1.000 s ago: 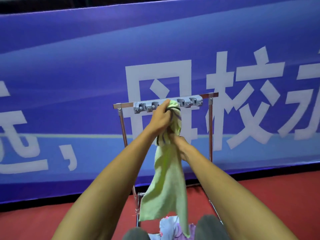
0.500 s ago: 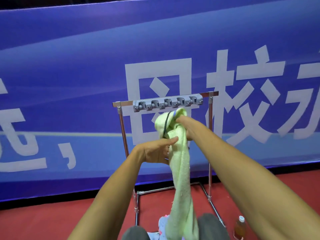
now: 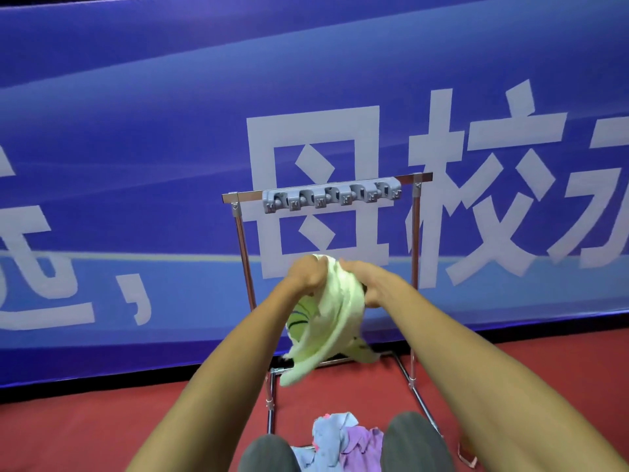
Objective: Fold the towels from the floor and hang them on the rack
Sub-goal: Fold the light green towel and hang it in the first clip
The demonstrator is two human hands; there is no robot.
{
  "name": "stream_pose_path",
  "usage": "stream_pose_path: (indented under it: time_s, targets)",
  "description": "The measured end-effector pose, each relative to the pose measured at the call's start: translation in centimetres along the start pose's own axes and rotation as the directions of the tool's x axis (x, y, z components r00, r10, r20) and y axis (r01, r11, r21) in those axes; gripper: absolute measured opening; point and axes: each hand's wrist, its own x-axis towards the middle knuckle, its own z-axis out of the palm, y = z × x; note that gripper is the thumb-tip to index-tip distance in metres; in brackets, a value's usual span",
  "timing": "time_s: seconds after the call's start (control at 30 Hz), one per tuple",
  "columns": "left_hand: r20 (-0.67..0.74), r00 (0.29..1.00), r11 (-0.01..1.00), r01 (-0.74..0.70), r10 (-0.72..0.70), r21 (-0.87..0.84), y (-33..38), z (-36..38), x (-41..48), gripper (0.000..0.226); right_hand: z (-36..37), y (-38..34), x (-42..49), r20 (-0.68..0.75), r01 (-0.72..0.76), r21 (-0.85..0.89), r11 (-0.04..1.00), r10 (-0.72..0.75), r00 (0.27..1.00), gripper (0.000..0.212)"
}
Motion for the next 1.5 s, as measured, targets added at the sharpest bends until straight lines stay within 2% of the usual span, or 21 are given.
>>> stream_pose_path:
  time_s: [0.03, 0.07, 0.17, 0.2, 0.3, 0.37, 0.43, 0.5, 0.57, 0.67, 0.77, 0.8, 0.9, 0.93, 1.03, 1.1, 1.17, 1.23, 1.33, 1.43, 1.5]
  targets:
    - [-0.052, 0.998, 0.999, 0.026, -0.028, -0.035, -0.2, -0.3, 0.3, 0.05, -0.2, -0.3, -0.1, -0.06, 0.046, 0.048, 0.998, -0.043, 0.997, 0.035]
    - [-0.073, 0.994, 0.987, 0.065, -0.076, -0.147, -0.6, -0.5, 0.7, 0.048, -0.5, -0.4, 0.2, -0.109, 0.087, 0.071, 0.994, -0.079, 0.991, 0.038]
    - [-0.05, 0.98, 0.875, 0.151, -0.195, -0.46, -1.3, -1.0, 1.2, 0.042, -0.8, -0.6, 0.1, -0.118, 0.101, -0.034, 0.994, -0.104, 0.988, 0.05]
    - [-0.008, 0.978, 0.828, 0.174, -0.21, -0.533, -1.4, -1.1, 1.4, 0.044, -1.0, -0.7, 0.0, -0.115, 0.108, -0.06, 0.992, -0.114, 0.987, 0.055]
    - [0.223, 0.966, 0.668, 0.25, -0.128, -0.701, -1.4, -1.8, 1.0, 0.063, -1.1, -1.5, -0.4, -0.123, 0.114, 0.131, 0.985, -0.097, 0.988, 0.075]
    - [0.379, 0.925, 0.713, 0.29, -0.036, -0.638, -1.7, -1.8, 0.6, 0.077, -1.1, -2.0, -0.2, -0.112, 0.078, 0.106, 0.991, -0.066, 0.992, 0.082]
    - [0.405, 0.914, 0.772, 0.275, -0.025, -0.573, -2.1, -1.4, 0.3, 0.074, -0.9, -2.6, -0.3, -0.067, 0.024, 0.013, 1.0, -0.023, 0.998, 0.089]
    - [0.303, 0.952, 0.738, 0.232, -0.04, -0.634, -1.9, -1.0, 0.6, 0.051, -0.8, -3.0, -1.1, -0.003, 0.045, 0.036, 0.998, -0.045, 0.999, 0.091]
    - [0.167, 0.98, 0.676, 0.195, -0.107, -0.71, -1.2, -0.9, 1.2, 0.034, -1.0, -3.4, -1.3, 0.012, 0.115, 0.12, 0.986, -0.117, 0.993, 0.08]
    - [0.056, 0.984, 0.616, 0.152, -0.172, -0.773, -0.1, -1.0, 1.4, 0.026, -0.7, -2.8, -1.6, 0.016, 0.152, -0.016, 0.988, -0.152, 0.988, 0.05]
    - [0.011, 0.981, 0.628, 0.133, -0.194, -0.767, 0.2, -1.0, 1.3, 0.024, -0.9, -2.5, -1.7, -0.004, 0.193, 0.184, 0.964, -0.195, 0.981, 0.035]
    - [-0.011, 0.979, 0.627, 0.121, -0.203, -0.769, 0.1, -1.1, 1.2, 0.021, -1.1, -2.6, -1.8, 0.003, 0.205, 0.191, 0.96, -0.21, 0.978, 0.035]
    - [-0.093, 0.957, 0.652, 0.113, -0.273, -0.75, -0.3, -2.0, 1.0, 0.022, -1.6, -2.5, -2.0, 0.098, 0.139, 0.01, 0.99, -0.14, 0.985, 0.043]
    - [-0.113, 0.95, 0.664, 0.115, -0.29, -0.739, -0.4, -2.4, 1.0, 0.023, -1.9, -2.7, -2.0, 0.099, 0.132, 0.03, 0.991, -0.134, 0.986, 0.044]
    - [-0.171, 0.935, 0.732, 0.122, -0.311, -0.67, -1.0, -3.6, 1.2, 0.026, -2.6, -3.3, -2.5, 0.005, 0.185, 0.19, 0.964, -0.19, 0.982, 0.037]
    - [-0.206, 0.919, 0.781, 0.15, -0.336, -0.606, -1.4, -4.3, 1.4, 0.03, -3.2, -3.4, -2.9, -0.06, 0.176, 0.137, 0.975, -0.169, 0.984, 0.026]
    - [-0.236, 0.902, 0.809, 0.177, -0.361, -0.56, -1.6, -4.9, 1.3, 0.036, -4.2, -3.5, -3.1, -0.122, 0.16, 0.156, 0.975, -0.142, 0.982, 0.021]
    - [-0.23, 0.901, 0.802, 0.183, -0.369, -0.569, -1.9, -5.1, 1.4, 0.04, -4.9, -3.7, -3.5, -0.15, 0.201, 0.239, 0.95, -0.168, 0.974, 0.018]
    - [-0.156, 0.917, 0.715, 0.17, -0.366, -0.678, -1.4, -4.8, 1.4, 0.033, -5.3, -3.6, -3.7, -0.15, 0.243, 0.346, 0.906, -0.202, 0.968, 0.021]
    - [-0.078, 0.938, 0.667, 0.179, -0.337, -0.724, -0.6, -4.3, 1.2, 0.021, -4.6, -3.1, -3.1, -0.016, 0.091, 0.229, 0.969, -0.089, 0.996, 0.036]
    - [-0.071, 0.94, 0.675, 0.185, -0.333, -0.715, -0.4, -4.2, 1.2, 0.02, -3.7, -3.7, -3.5, 0.035, 0.031, 0.017, 0.999, -0.031, 0.999, 0.035]
